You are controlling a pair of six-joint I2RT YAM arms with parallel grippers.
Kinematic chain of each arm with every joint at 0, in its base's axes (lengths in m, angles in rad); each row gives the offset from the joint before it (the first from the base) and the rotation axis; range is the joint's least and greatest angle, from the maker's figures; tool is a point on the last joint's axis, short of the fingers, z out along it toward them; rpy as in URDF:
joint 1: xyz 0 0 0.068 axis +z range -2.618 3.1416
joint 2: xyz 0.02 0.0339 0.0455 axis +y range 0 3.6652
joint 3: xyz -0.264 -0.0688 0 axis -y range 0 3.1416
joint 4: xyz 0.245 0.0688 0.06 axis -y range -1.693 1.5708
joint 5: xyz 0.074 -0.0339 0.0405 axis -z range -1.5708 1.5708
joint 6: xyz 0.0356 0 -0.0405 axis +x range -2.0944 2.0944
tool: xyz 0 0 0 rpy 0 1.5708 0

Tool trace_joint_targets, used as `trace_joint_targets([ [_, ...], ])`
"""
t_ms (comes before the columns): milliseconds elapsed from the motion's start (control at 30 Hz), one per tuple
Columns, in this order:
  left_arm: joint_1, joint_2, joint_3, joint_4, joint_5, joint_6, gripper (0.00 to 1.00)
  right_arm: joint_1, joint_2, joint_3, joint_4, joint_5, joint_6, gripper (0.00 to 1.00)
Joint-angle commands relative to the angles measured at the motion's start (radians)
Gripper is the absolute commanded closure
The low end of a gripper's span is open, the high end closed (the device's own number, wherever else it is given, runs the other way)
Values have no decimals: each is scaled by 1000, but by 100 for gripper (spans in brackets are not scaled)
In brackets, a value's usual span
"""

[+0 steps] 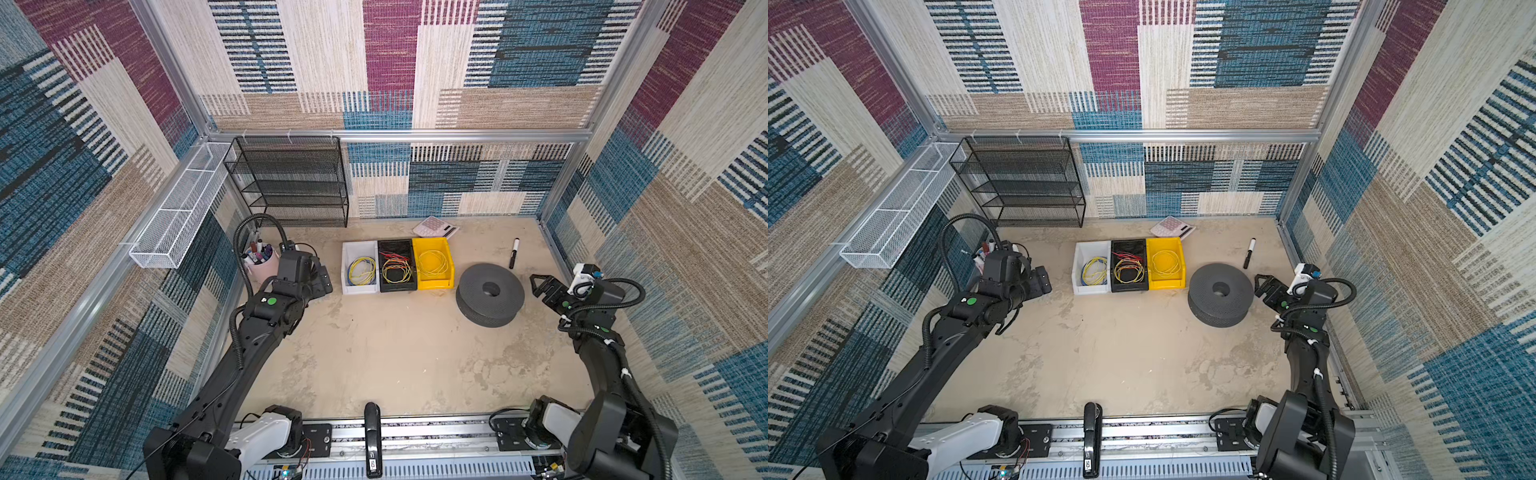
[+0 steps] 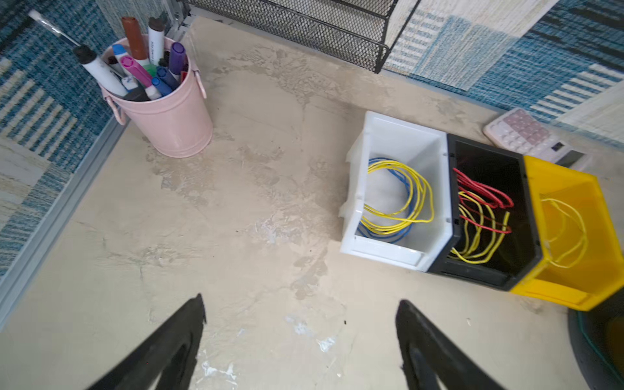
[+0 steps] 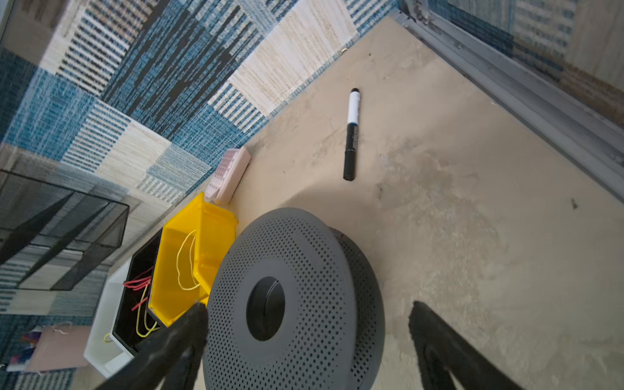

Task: Wrap the cables
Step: 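Raise both arms from rest and move the right gripper toward the grey spool, then grasp the rim of the grey spool with the right gripper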

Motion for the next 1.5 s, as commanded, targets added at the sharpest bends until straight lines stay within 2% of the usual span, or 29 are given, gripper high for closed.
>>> trace_joint_targets([
  [0, 0, -14, 20, -28, 73, -20, 10, -13, 64, -27, 120, -149, 65, 9],
  [267, 0, -33, 71, -73, 112, -10, 11, -12, 192, -122, 307, -207, 81, 14],
  [400, 0, -34, 80, -83, 123, -25, 12, -12, 331, -108, 401, -284, 100, 23],
  [500, 0, -28, 89, -98, 132, -40, 12, -11, 393, -119, 495, -327, 124, 25],
  [633, 0, -24, 106, -106, 134, -41, 13, -7, 467, -117, 544, -351, 129, 28],
  [867, 0, 2, 154, -135, 129, -38, 13, 31, 576, -122, 716, -383, 209, 39],
  [1067, -2, 15, 187, -157, 128, -50, 14, 47, 629, -135, 823, -405, 267, 57],
  [1200, -3, 14, 199, -170, 133, -56, 16, 48, 649, -128, 836, -411, 274, 81],
  [1267, -3, 13, 204, -176, 137, -54, 16, 48, 646, -133, 848, -413, 283, 85],
  [1367, -3, 16, 212, -181, 149, -50, 18, 48, 644, -124, 833, -428, 285, 98],
  [1467, -3, 23, 223, -184, 161, -49, 19, 48, 626, -126, 835, -431, 296, 100],
])
